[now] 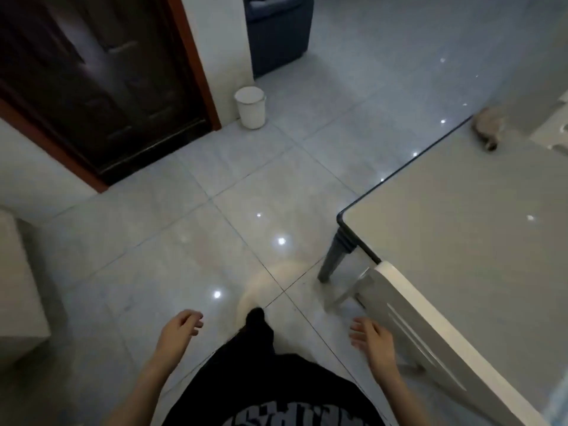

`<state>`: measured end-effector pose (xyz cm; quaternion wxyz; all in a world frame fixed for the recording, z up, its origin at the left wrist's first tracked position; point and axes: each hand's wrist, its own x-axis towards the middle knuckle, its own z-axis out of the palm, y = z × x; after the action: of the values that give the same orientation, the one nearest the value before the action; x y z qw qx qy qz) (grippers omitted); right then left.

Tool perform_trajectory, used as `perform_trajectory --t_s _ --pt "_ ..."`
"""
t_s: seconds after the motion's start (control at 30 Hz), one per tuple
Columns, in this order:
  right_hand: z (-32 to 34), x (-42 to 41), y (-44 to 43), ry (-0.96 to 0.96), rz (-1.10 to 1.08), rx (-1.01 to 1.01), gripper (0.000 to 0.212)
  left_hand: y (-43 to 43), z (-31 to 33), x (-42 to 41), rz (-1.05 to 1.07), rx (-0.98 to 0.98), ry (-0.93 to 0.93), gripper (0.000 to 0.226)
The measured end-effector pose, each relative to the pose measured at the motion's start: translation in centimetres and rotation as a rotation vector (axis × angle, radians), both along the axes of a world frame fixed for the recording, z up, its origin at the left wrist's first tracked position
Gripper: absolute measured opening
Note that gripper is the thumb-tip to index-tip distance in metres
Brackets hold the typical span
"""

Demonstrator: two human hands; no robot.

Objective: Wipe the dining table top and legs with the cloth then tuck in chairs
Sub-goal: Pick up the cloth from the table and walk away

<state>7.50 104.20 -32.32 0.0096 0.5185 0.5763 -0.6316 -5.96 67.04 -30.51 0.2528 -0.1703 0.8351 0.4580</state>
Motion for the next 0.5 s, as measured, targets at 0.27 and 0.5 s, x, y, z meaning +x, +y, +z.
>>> perform_trajectory --t_s 0.27,0.5 --pt "-1.1 -15.1 -3.4 0.016 0.205 0.015 0.021 -4.6 -2.2 -8.0 0.142 0.013 -0.094 0.019" --pt "-1.1 -24.7 -5.3 -0.052 0.158 0.049 0.02 -4.8 -1.2 -22.8 -0.069 -0.022 -0.094 0.021"
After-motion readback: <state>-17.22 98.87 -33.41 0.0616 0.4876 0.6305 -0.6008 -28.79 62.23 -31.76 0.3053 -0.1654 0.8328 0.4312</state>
